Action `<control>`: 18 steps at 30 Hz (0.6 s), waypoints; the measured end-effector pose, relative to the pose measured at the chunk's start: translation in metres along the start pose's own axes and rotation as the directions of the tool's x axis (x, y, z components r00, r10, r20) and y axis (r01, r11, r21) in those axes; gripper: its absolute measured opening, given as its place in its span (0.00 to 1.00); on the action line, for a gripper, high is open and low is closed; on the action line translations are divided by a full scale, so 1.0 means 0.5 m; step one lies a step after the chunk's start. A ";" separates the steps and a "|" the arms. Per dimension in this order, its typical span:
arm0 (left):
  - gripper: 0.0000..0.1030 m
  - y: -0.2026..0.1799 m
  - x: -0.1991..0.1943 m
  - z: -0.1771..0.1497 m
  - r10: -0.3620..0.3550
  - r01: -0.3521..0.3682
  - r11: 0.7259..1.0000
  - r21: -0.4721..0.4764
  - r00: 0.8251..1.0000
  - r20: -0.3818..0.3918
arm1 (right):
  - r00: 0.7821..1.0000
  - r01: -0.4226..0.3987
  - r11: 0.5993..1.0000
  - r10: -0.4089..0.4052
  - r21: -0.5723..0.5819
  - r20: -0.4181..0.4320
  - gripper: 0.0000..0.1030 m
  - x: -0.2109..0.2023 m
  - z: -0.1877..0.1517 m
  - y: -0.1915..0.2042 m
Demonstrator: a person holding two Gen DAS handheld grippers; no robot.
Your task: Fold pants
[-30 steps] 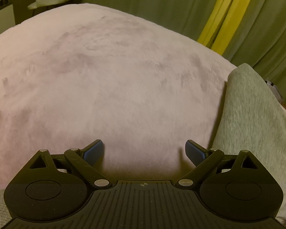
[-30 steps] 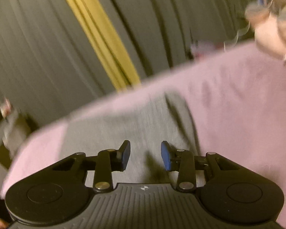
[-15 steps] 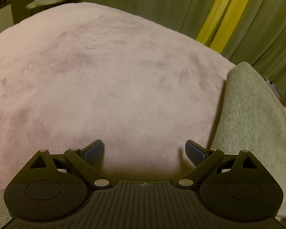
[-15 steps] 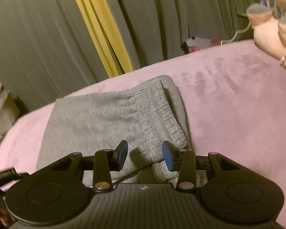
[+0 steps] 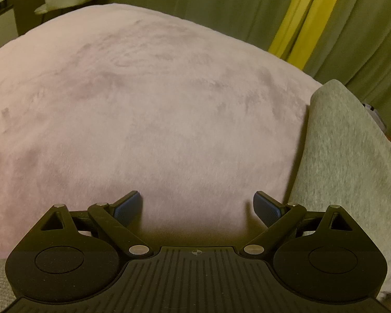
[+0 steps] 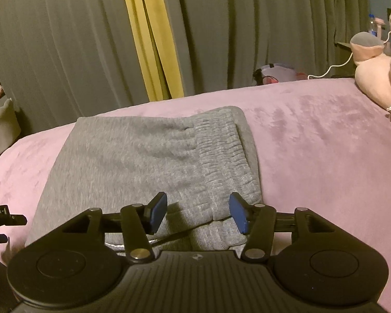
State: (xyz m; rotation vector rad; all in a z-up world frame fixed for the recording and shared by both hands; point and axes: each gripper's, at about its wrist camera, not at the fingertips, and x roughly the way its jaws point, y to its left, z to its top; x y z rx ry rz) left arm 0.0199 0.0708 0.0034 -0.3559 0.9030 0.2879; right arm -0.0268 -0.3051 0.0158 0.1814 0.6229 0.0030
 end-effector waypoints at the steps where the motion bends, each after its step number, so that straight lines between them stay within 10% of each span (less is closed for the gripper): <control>1: 0.94 0.000 0.000 0.000 0.000 0.000 1.000 0.002 1.000 -0.001 | 1.000 -0.002 1.000 0.002 -0.002 -0.001 0.55 0.000 0.000 0.000; 10: 0.94 -0.013 -0.001 0.000 -0.173 0.174 0.983 0.060 0.985 -0.026 | 1.000 -0.014 0.993 0.014 0.114 0.001 0.87 -0.008 0.024 -0.049; 18: 0.94 -0.068 0.041 0.013 -0.461 0.477 0.873 0.108 0.876 -0.139 | 0.969 -0.097 0.914 0.178 0.395 -0.173 0.95 0.100 0.034 -0.181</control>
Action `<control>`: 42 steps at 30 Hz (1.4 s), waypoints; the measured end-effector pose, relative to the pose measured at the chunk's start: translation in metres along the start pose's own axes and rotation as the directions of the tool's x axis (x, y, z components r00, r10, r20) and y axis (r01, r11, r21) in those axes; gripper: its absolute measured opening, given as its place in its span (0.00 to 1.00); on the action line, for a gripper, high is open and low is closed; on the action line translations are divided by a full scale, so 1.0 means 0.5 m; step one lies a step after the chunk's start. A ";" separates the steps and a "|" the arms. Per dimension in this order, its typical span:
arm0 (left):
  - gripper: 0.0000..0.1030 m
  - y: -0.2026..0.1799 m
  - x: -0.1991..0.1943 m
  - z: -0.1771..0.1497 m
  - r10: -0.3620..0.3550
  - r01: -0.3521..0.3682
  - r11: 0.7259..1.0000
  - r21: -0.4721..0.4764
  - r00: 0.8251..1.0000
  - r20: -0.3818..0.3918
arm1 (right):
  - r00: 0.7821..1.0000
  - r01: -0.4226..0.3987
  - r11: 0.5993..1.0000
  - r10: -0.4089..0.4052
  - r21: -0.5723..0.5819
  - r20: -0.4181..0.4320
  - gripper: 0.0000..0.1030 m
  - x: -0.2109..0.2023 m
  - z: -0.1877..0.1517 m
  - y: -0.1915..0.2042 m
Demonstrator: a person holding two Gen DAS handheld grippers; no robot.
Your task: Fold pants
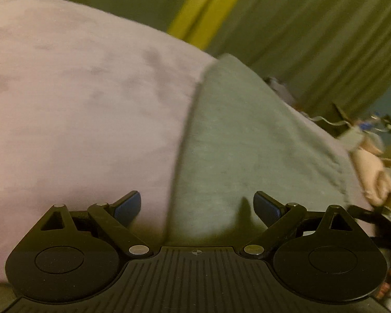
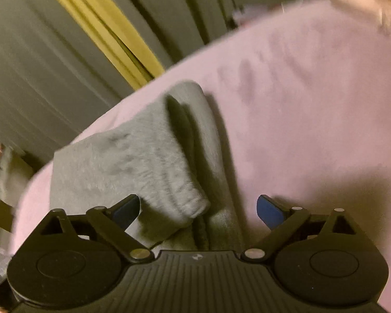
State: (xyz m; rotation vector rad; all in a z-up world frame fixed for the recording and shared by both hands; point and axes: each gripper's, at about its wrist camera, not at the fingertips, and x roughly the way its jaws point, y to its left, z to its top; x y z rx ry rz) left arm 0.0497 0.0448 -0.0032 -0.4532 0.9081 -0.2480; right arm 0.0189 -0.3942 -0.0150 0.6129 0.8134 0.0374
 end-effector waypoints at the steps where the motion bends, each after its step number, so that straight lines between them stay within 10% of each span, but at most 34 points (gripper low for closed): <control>1: 0.94 -0.004 0.016 0.005 -0.015 0.015 1.000 0.007 1.000 -0.027 | 0.998 -0.043 0.998 0.044 0.037 -0.040 0.96 0.018 0.006 -0.017; 13: 0.97 -0.034 0.153 0.089 -0.141 0.152 0.985 0.086 0.982 -0.124 | 0.991 -0.129 0.981 0.121 -0.143 -0.062 0.93 0.103 0.020 0.023; 18: 0.68 -0.072 0.169 0.097 -0.078 0.097 0.981 0.165 0.990 -0.119 | 0.988 -0.151 0.972 0.145 -0.177 -0.050 0.73 0.121 0.041 0.037; 23: 0.46 -0.092 0.150 0.087 -0.065 0.078 0.986 0.145 0.994 -0.087 | 0.983 -0.179 0.980 0.175 -0.085 -0.059 0.76 0.114 0.049 0.027; 26: 0.43 -0.108 0.155 0.094 -0.030 0.043 0.988 0.148 0.996 -0.089 | 0.984 -0.168 0.986 0.166 -0.021 -0.071 0.84 0.129 0.061 0.033; 33: 0.37 -0.128 0.117 0.105 -0.047 0.057 0.980 0.193 0.998 -0.052 | 0.993 -0.109 0.982 0.114 -0.156 0.021 0.55 0.081 0.053 0.098; 40: 0.32 -0.154 0.079 0.148 -0.050 0.040 0.977 0.211 0.998 0.043 | 0.984 -0.136 0.974 0.154 -0.179 0.091 0.54 0.055 0.085 0.138; 42: 0.44 -0.156 0.083 0.149 -0.007 -0.015 0.968 0.249 0.996 0.086 | 0.984 -0.094 0.968 0.126 -0.233 0.127 0.63 0.062 0.094 0.145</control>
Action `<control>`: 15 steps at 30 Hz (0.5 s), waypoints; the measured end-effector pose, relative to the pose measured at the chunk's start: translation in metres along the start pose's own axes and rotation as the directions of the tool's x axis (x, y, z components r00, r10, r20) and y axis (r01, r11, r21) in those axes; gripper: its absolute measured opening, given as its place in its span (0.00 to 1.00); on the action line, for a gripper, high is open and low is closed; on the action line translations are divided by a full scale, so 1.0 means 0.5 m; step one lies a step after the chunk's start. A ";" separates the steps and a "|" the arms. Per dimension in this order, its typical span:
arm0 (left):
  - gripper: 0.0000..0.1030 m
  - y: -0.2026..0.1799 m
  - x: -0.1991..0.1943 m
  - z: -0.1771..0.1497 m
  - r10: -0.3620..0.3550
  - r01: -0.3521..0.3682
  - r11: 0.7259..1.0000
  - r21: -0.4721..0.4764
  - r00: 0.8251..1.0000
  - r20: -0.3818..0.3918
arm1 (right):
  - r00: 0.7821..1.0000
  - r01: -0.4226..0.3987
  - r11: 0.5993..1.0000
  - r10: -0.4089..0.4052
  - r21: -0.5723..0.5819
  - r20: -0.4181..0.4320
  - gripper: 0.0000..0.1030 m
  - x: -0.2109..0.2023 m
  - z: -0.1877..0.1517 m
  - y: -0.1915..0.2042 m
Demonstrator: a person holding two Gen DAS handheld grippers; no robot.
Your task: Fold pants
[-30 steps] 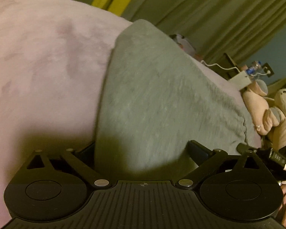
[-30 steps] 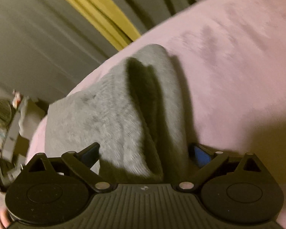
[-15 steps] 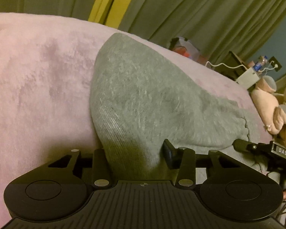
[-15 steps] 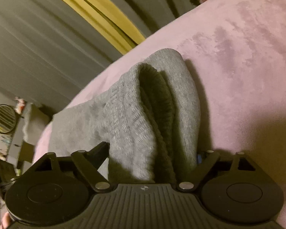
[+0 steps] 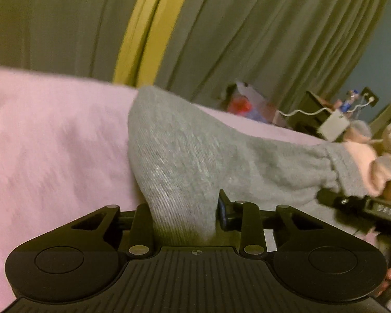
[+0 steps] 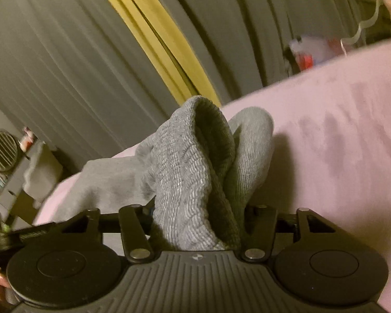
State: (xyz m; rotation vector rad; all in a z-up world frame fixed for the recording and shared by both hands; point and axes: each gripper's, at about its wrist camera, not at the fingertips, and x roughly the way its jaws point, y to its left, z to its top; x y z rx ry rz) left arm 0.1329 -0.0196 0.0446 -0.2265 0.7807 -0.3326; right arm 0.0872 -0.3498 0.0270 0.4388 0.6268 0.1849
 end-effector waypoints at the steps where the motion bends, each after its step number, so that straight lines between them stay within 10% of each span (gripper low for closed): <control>1: 0.61 0.000 0.006 -0.002 0.056 -0.056 0.998 0.007 0.998 -0.004 | 0.999 0.041 0.999 -0.041 -0.017 0.010 0.71 -0.001 -0.001 0.000; 3: 0.72 0.002 0.008 -0.015 0.159 -0.159 0.987 0.015 0.987 -0.027 | 0.986 0.161 0.987 -0.160 -0.009 0.043 0.96 -0.010 0.002 0.004; 7: 0.92 0.007 -0.037 -0.073 0.140 -0.139 0.990 0.038 0.990 -0.014 | 0.981 0.195 0.973 -0.192 -0.121 0.041 0.96 -0.039 -0.020 0.033; 15: 0.98 0.015 -0.051 -0.167 0.265 -0.263 0.964 0.045 0.962 -0.060 | 0.922 0.373 0.897 -0.386 -0.237 -0.012 0.96 -0.031 -0.104 0.044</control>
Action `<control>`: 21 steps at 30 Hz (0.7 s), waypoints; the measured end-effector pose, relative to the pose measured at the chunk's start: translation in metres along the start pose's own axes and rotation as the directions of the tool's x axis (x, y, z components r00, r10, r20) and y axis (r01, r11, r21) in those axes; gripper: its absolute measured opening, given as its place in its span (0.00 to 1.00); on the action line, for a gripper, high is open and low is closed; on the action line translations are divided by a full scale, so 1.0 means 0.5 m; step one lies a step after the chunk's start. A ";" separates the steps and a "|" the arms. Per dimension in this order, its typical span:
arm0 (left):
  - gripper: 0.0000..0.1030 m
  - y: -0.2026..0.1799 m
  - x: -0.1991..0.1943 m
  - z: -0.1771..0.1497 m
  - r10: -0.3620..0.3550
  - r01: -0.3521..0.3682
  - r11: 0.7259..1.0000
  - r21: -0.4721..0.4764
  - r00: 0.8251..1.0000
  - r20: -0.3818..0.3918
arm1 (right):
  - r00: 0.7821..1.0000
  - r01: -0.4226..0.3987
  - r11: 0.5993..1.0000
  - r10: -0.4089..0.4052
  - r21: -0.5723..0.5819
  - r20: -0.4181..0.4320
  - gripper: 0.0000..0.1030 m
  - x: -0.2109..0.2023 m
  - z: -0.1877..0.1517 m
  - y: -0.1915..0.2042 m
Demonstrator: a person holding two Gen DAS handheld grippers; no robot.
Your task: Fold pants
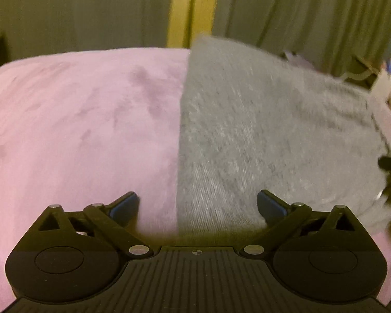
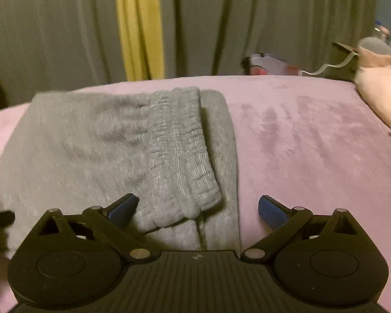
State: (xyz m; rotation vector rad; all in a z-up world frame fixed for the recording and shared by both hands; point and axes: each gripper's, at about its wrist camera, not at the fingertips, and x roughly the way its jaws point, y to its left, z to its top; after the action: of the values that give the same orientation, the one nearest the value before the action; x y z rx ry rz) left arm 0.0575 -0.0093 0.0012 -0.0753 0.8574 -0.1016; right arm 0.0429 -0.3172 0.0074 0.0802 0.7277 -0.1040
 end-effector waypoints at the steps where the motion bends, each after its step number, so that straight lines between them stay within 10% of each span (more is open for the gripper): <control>1: 0.98 -0.002 -0.013 0.002 0.011 -0.011 1.000 -0.013 1.000 0.006 | 1.000 0.010 1.000 -0.010 0.012 0.010 0.96 -0.011 -0.003 0.005; 6: 0.98 -0.029 -0.074 -0.043 -0.020 0.020 1.000 0.005 1.000 -0.004 | 0.992 -0.018 1.000 0.021 -0.022 0.124 0.96 -0.110 -0.071 0.044; 15: 0.98 -0.122 -0.097 -0.117 0.063 -0.046 0.981 0.191 0.995 -0.080 | 0.999 -0.001 0.982 0.009 -0.189 0.041 0.96 -0.156 -0.172 0.159; 21: 0.98 -0.110 -0.099 -0.116 0.070 -0.061 0.988 0.142 0.996 -0.056 | 0.998 0.056 0.975 -0.048 -0.213 0.045 0.96 -0.147 -0.173 0.172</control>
State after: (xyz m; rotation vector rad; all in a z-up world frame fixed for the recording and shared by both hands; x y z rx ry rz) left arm -0.0219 -0.0595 0.0063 0.0881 0.9104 -0.1026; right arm -0.0582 -0.2175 -0.0047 -0.1468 0.6978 -0.0763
